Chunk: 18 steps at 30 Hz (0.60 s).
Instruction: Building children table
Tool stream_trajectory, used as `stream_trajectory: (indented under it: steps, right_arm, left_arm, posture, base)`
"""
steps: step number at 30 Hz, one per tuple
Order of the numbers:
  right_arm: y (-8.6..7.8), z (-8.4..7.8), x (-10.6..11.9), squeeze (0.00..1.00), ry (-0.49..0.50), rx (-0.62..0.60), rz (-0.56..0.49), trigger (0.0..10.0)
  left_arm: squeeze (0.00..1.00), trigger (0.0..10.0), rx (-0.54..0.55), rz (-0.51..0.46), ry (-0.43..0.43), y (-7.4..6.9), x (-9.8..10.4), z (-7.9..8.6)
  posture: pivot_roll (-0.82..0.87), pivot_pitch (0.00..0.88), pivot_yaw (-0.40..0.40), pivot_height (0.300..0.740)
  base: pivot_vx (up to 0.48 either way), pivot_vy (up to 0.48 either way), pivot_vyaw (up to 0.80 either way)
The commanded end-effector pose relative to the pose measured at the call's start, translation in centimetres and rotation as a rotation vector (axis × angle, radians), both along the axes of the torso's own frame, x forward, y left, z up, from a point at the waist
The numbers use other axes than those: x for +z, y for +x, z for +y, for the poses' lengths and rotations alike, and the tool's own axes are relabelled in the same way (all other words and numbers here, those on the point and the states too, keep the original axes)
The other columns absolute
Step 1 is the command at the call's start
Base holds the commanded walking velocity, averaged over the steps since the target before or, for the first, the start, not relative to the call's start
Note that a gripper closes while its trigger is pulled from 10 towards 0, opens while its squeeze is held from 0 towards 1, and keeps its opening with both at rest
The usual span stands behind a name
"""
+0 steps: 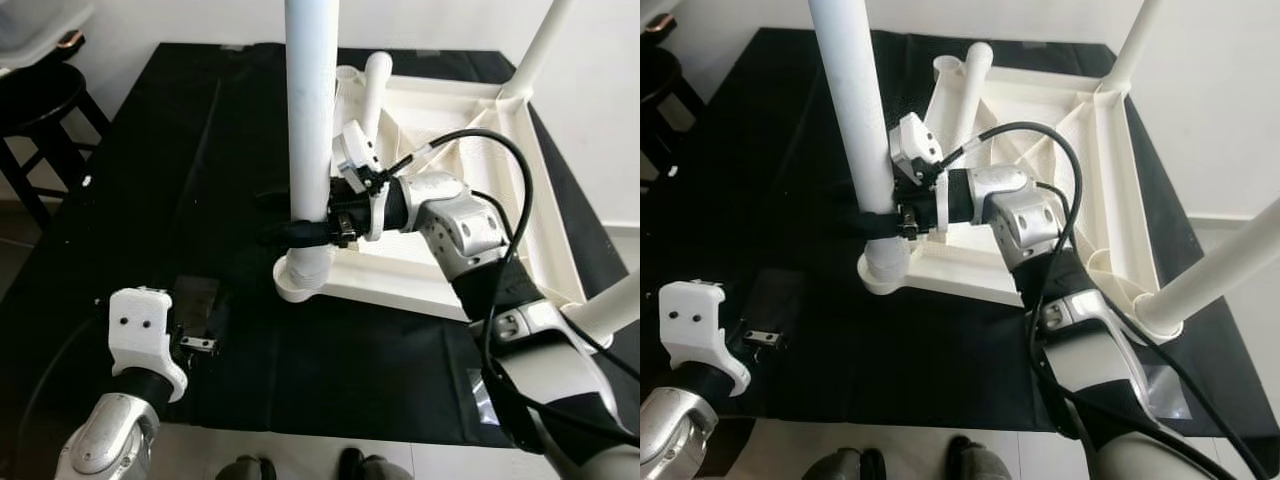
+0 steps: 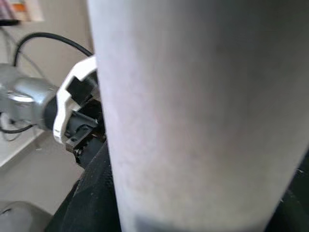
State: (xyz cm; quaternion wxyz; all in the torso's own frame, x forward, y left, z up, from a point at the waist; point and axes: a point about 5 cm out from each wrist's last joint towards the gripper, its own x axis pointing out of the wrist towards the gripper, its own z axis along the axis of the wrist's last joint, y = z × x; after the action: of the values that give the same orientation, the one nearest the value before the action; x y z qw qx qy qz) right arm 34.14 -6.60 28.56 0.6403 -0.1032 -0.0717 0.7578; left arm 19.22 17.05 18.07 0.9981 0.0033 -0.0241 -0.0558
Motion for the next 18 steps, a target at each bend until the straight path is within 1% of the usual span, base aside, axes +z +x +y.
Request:
stream_trajectory:
  steps: [1,3,5,7,9,10,11,14,16,18]
  right_arm:
    - [-0.5,0.2,1.1,0.00,0.010,0.082,-0.035,10.0]
    - [-0.6,0.2,1.2,0.00,0.000,0.105,-0.040,10.0]
    - [-0.5,0.2,1.4,0.00,-0.013,0.132,-0.053,10.0]
    - [-0.5,0.2,1.4,0.00,-0.013,0.132,-0.053,10.0]
    - [-0.4,0.2,1.6,0.00,-0.020,0.151,-0.064,10.0]
    - [-0.4,0.2,1.6,0.00,-0.020,0.151,-0.064,10.0]
    - [-0.5,0.2,1.6,0.00,-0.022,0.161,-0.069,10.0]
    - [-1.2,0.8,1.9,0.00,-0.026,0.219,-0.087,10.0]
    - [-1.4,1.0,2.0,0.00,-0.027,0.234,-0.093,10.0]
    - [-1.7,1.8,2.3,0.00,-0.023,0.266,-0.106,10.0]
  left_arm:
    - [0.00,10.0,0.025,0.000,0.004,-0.6,0.1,0.1]
    - [0.00,10.0,0.035,-0.007,0.003,-0.9,0.2,0.2]
    - [0.00,10.0,0.070,-0.021,-0.001,-1.3,0.4,0.4]
    - [0.00,10.0,0.070,-0.021,-0.001,-1.3,0.4,0.4]
    - [0.00,10.0,0.123,-0.034,0.001,-1.8,0.7,0.9]
    - [0.00,10.0,0.123,-0.034,0.001,-1.8,0.7,0.9]
    - [0.00,10.0,0.160,-0.037,0.004,-2.0,0.8,1.2]
    - [0.00,10.0,0.252,-0.036,0.009,-2.7,0.9,2.0]
    - [0.00,10.0,0.264,-0.035,0.013,-2.9,0.9,2.0]
    - [0.00,10.0,0.273,-0.031,0.024,-3.3,1.0,1.8]
  posture:
    - [0.06,0.338,-0.043,0.740]
    - [0.07,0.352,-0.046,0.740]
    - [0.07,0.372,-0.049,0.740]
    - [0.07,0.372,-0.049,0.740]
    - [0.07,0.387,-0.052,0.740]
    - [0.07,0.387,-0.052,0.740]
    - [0.08,0.398,-0.057,0.740]
    - [0.08,0.411,-0.068,0.740]
    - [0.08,0.411,-0.068,0.740]
    - [0.08,0.417,-0.078,0.740]
  base:
    - [0.000,0.000,0.00]
    - [0.000,0.000,0.00]
    - [0.000,0.000,0.00]
    - [0.000,0.000,0.00]
    - [0.000,0.000,0.00]
    - [0.000,0.000,0.00]
    - [0.000,0.000,0.00]
    - [0.000,0.000,0.00]
    - [0.000,0.000,0.00]
    - [0.000,0.000,0.00]
